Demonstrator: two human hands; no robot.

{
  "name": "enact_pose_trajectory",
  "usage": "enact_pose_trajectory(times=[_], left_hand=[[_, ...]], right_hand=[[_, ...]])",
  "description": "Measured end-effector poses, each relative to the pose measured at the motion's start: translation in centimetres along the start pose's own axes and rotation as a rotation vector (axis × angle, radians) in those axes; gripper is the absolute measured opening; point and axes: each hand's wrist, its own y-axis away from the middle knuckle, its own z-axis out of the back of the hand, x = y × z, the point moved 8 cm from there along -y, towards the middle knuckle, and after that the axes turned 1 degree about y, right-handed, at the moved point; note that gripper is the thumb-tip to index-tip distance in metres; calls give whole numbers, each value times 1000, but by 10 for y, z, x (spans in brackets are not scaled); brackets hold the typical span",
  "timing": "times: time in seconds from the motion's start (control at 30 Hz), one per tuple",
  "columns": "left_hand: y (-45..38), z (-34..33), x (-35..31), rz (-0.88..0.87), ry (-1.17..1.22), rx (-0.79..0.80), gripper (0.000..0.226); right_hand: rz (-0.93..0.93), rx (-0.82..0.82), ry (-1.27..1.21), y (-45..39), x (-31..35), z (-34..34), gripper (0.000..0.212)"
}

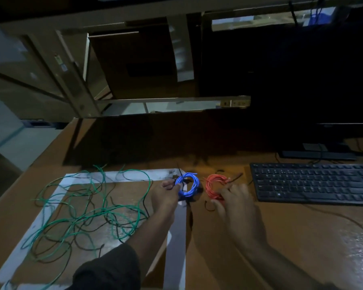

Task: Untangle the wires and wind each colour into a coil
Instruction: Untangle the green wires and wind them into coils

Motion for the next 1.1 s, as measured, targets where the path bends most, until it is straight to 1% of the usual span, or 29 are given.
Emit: enact_pose_trajectory(times=[0.1,0.23,0.3,0.37,0.43,0.5,0.67,0.73,0.83,0.9,0.93,1.03,1.07,1.1], left_hand=[[2,2,-3,-43,-9,-5,19],[9,10,-4,-100,-83,6,13],[15,14,-3,-98,-48,24,13],[26,21,-8,-109,-12,42,10],[39,29,-17,-126,15,77,10],[51,40,-30,-154,65,125,11],[73,89,-61,-214,163,195,13],[77,122,-66,-241,150,163,12],[77,179,-63,-249,117,72,12],[73,216,-58,-250,39,27,13],[70,233,-56,-268,-56,17,14],[61,275,-58,-455,-600,-24,26],[59,283,-58,-524,-730,-27,33],[56,289,-58,-566,-801,-5,41]], right_hand=[[12,32,7,-24,10,-18,24],[-18,124,25,-32,13,-50,32],[-4,124,39,-27,14,-54,33],[9,90,21,-21,18,-48,37],[26,55,-46,-15,28,-38,36],[89,39,-157,-8,49,-30,29],[251,234,-404,14,117,-52,24],[330,276,-482,25,145,-56,23],[428,289,-583,38,183,-52,16],[470,292,-632,44,204,-45,13],[472,301,-658,46,214,-44,13],[452,407,-667,57,239,-54,15],[450,452,-632,64,246,-63,17],[448,489,-580,72,253,-72,22]])
